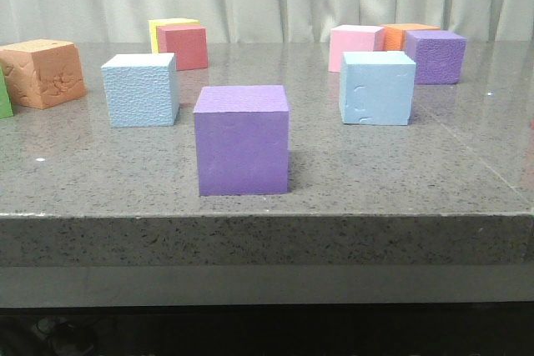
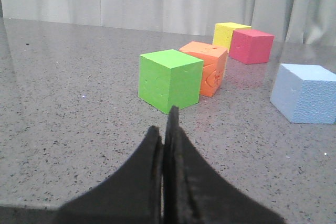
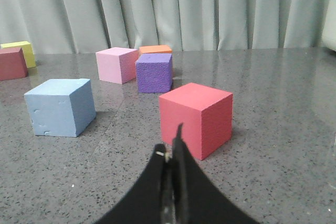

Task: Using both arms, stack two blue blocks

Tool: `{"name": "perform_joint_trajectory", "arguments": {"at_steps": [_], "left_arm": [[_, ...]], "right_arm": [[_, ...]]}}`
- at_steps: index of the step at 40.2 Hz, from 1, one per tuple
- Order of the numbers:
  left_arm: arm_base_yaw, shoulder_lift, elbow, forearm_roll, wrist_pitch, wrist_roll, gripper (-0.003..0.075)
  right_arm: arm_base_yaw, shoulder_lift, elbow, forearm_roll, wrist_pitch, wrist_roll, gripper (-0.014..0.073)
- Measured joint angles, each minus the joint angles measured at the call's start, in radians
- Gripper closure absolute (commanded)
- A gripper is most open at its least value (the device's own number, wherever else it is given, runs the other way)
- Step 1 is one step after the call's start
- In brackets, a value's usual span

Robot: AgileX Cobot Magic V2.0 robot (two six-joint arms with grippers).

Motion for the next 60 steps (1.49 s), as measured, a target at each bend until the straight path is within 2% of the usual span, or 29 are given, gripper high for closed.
{"name": "perform_joint_trajectory", "arguments": {"at_steps": [8,11,14,21,28,34,43,53,55,57,60], "left_arm": [[0.000,0.000,0.000,-0.020,-0.058,0.000,0.0738],[0.000,0.000,-0.011,-0.040,-0.055,0.000,0.0738],[0.000,0.000,-0.055,-0.046,-0.004,0.000,0.0738],[0.000,0.014,-0.296,-0.050,0.145,0.000,0.0738],[0.000,0.157,-0.542,-0.050,0.291,0.002,0.0738],[0.000,0.278,-0.662,-0.050,0.402,0.004,0.0738],[0.000,0.410,-0.681,-0.048,0.474,0.004,0.0738],[0.000,0.498,-0.681,-0.048,0.514,0.004,0.0736],[0.000,0.514,-0.681,-0.050,0.519,0.004,0.0710],[0.000,0.527,-0.681,-0.050,0.520,0.004,0.0643],[0.000,0.537,-0.681,-0.050,0.521,0.004,0.0472]], "right_arm": [[0.000,0.000,0.000,0.003,0.005,0.000,0.0663],[0.000,0.000,-0.010,0.013,0.055,0.000,0.0663],[0.000,0.000,-0.069,0.025,0.149,0.000,0.0663],[0.000,0.003,-0.272,0.025,0.314,0.000,0.0663],[0.000,0.116,-0.487,0.006,0.471,-0.008,0.0663],[0.000,0.234,-0.607,0.003,0.578,-0.025,0.0663],[0.000,0.371,-0.651,0.003,0.635,-0.027,0.0663],[0.000,0.441,-0.651,0.003,0.651,-0.028,0.0658],[0.000,0.453,-0.651,0.003,0.657,-0.028,0.0633],[0.000,0.463,-0.651,0.003,0.664,-0.028,0.0560],[0.000,0.473,-0.651,0.003,0.678,-0.029,0.0392]]}}
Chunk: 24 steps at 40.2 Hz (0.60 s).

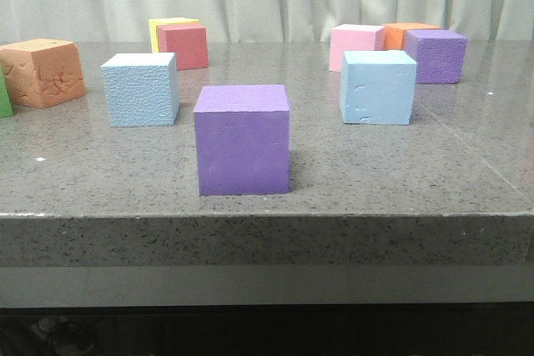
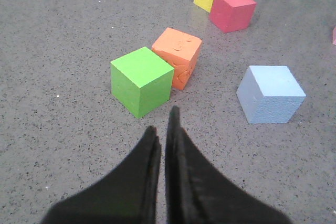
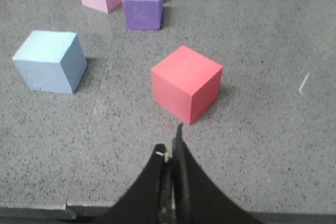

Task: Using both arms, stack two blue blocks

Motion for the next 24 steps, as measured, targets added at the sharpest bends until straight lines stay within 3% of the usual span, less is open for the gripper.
{"name": "perform_joint_trajectory", "arguments": {"at_steps": [3,6,8,17,24], "left_arm": [[0.000,0.007,0.000,0.000,0.000,0.002,0.0281],[0.000,0.007,0.000,0.000,0.000,0.002,0.0195],[-0.002,0.007,0.000,0.000,0.000,0.002,0.0183],[-0.123,0.010,0.000,0.000,0.000,0.035,0.0184],[-0.264,0.010,0.000,-0.002,-0.002,0.067,0.0184]], "right_arm": [[0.000,0.011,0.000,0.000,0.008,-0.002,0.0190],[0.000,0.019,0.000,0.000,0.008,-0.004,0.0050],[0.000,0.023,0.000,0.000,0.008,-0.004,-0.0010],[0.000,0.068,-0.021,0.021,0.035,-0.036,-0.0015],[0.075,0.183,-0.113,0.158,0.089,-0.194,0.0004]]}}
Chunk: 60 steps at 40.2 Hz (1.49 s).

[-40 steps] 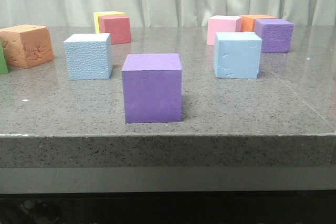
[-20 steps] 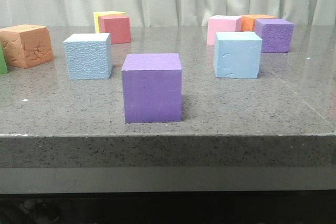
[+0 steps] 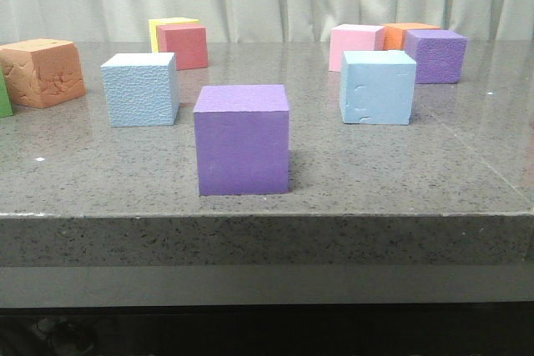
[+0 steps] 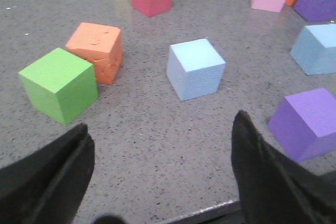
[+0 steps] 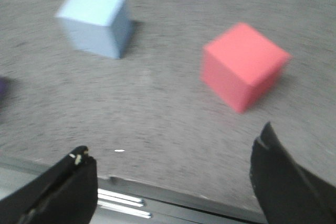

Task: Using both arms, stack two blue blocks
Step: 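Move the right gripper over the light blue cube farther back, then close the right gripper on the light blue cube and lift it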

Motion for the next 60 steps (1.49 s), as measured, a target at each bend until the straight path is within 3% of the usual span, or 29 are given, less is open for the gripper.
{"name": "perform_joint_trajectory", "arguments": {"at_steps": [6,13,25,33,49,60], "left_arm": [[-0.062,0.000,0.000,-0.001,-0.002,0.005,0.0184],[-0.070,0.000,0.000,-0.001,-0.002,0.005,0.0184],[-0.073,0.000,0.000,-0.001,-0.002,0.008,0.0184],[-0.073,0.000,0.000,-0.001,-0.002,0.008,0.0184],[-0.073,0.000,0.000,0.018,-0.002,0.008,0.0184],[-0.073,0.000,0.000,0.024,-0.002,0.008,0.0184]], "right_arm": [[0.104,0.133,-0.092,0.050,0.021,-0.070,0.0004],[0.215,0.319,-0.210,0.038,0.028,-0.040,0.0004],[0.295,0.633,-0.422,-0.217,0.028,0.408,0.0004],[0.295,0.813,-0.563,-0.263,0.023,0.584,0.0004],[0.298,1.086,-0.787,-0.265,0.091,0.644,0.0004],[0.298,1.178,-0.827,-0.267,0.126,0.645,0.0008]]}}
